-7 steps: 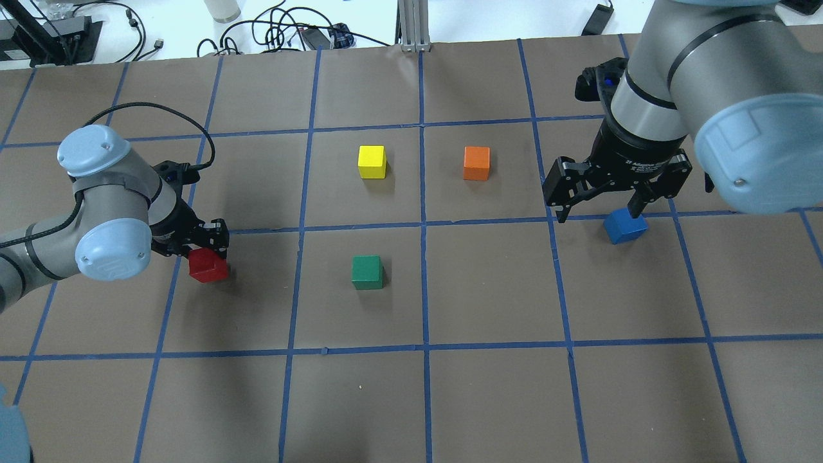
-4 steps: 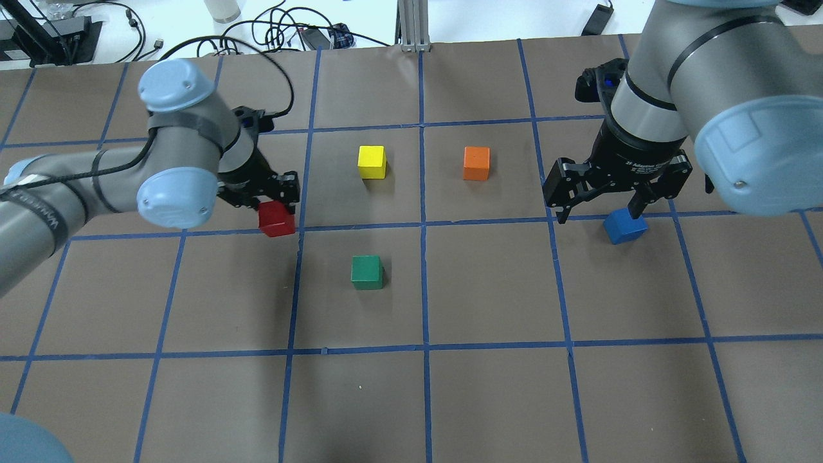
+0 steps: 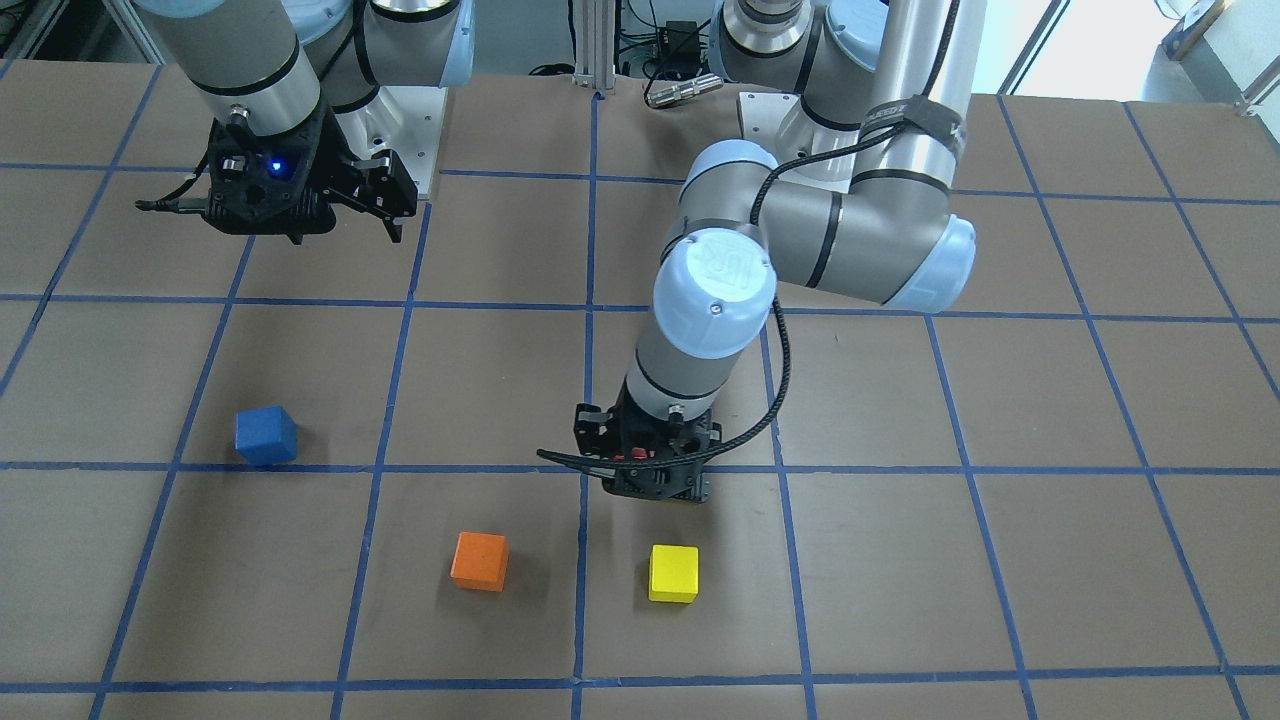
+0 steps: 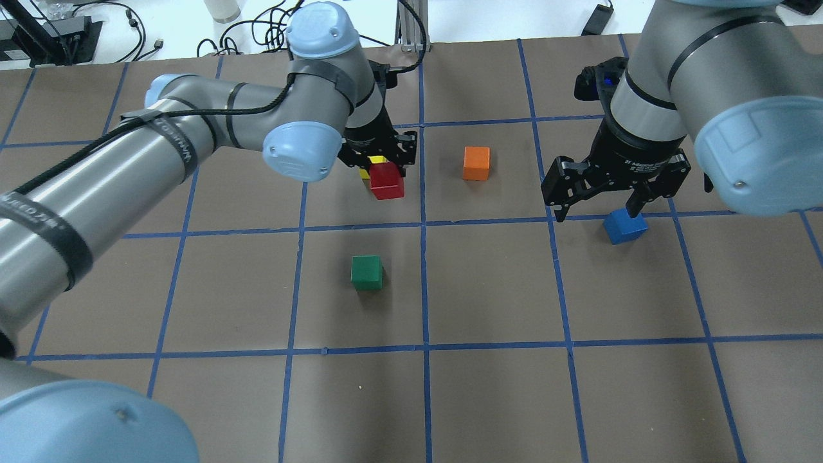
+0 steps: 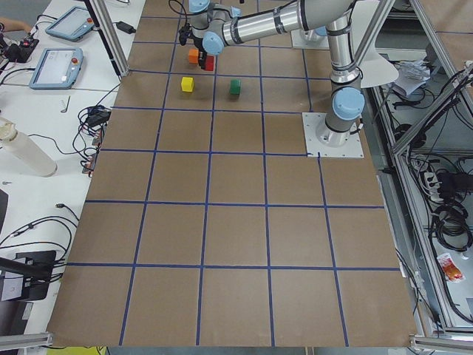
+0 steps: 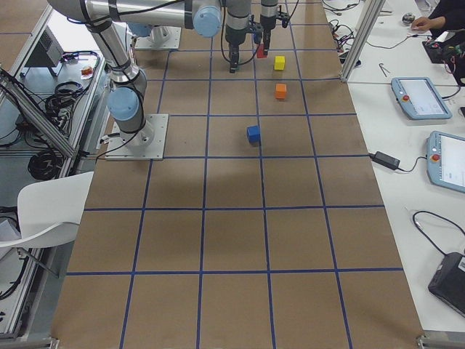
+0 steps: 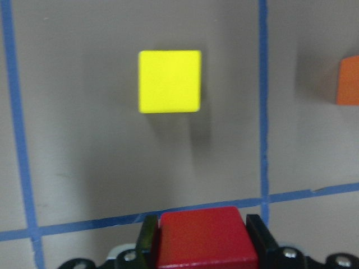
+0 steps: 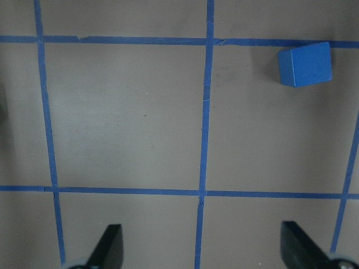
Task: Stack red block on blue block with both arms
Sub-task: 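Carry the red cube with the left gripper toward the table center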
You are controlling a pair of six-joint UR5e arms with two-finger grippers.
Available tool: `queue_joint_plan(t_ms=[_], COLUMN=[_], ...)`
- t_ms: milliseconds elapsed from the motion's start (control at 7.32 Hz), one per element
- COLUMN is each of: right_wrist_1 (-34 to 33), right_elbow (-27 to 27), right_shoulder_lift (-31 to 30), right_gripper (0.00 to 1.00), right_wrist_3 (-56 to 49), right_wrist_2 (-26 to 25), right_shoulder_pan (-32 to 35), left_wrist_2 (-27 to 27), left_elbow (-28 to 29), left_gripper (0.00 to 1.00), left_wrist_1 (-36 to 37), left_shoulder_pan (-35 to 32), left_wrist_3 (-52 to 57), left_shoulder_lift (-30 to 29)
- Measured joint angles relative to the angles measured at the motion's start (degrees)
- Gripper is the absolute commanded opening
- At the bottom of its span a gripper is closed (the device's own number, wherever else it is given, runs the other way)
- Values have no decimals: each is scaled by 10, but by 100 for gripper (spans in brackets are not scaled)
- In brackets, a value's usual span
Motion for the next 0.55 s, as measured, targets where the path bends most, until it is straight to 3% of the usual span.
queue_joint_plan(t_ms=[547], right_wrist_1=[-1], right_elbow=[0], right_shoulder_lift=[0], right_gripper=[100], right_wrist_3=[1], right_wrist_2=[2], right_shoulder_pan=[0], left_wrist_2=[3], left_elbow=[24], left_gripper=[0], left_wrist_1=[14], left_shoulder_pan=[-45], left_wrist_3=[-40], left_shoulder_lift=[-44])
